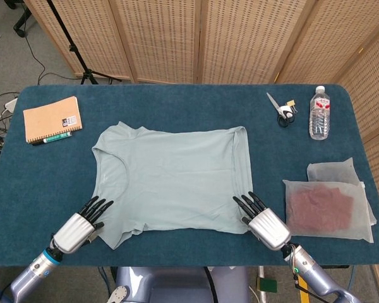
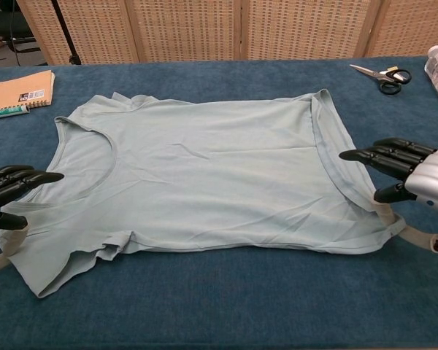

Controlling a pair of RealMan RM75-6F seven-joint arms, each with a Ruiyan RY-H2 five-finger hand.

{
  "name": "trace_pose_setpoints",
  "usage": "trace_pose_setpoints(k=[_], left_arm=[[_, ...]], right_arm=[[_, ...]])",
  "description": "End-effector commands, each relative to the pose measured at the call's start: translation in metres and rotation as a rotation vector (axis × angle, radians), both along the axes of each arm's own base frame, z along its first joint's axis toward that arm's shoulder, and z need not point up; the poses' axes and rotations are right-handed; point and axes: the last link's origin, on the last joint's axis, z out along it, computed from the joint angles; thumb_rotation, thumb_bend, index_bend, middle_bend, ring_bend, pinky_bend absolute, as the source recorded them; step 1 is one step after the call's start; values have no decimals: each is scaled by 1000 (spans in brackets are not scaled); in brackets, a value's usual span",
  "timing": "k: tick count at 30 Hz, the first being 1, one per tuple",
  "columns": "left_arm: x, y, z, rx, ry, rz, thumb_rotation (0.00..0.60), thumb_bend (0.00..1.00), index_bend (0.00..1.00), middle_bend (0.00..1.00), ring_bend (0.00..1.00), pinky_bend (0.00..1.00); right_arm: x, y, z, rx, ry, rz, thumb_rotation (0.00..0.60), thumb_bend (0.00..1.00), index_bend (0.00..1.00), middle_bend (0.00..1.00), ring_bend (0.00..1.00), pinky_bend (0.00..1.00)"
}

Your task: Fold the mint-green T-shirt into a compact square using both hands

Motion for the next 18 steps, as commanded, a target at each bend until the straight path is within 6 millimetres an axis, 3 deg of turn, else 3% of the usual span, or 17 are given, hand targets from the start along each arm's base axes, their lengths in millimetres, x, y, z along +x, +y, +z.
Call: trace_pose_setpoints(k=[1,18], left_arm=[[-1,1,1,-1,0,5,600,432,709,0,0,0],[-1,-5,12,-34,-42,3,600,592,731,0,0,0]], right_arm=[[0,0,0,1,-2,0,600,578,660,0,0,0],[2,4,2,27,-18,15,600,612,662,0,0,0]])
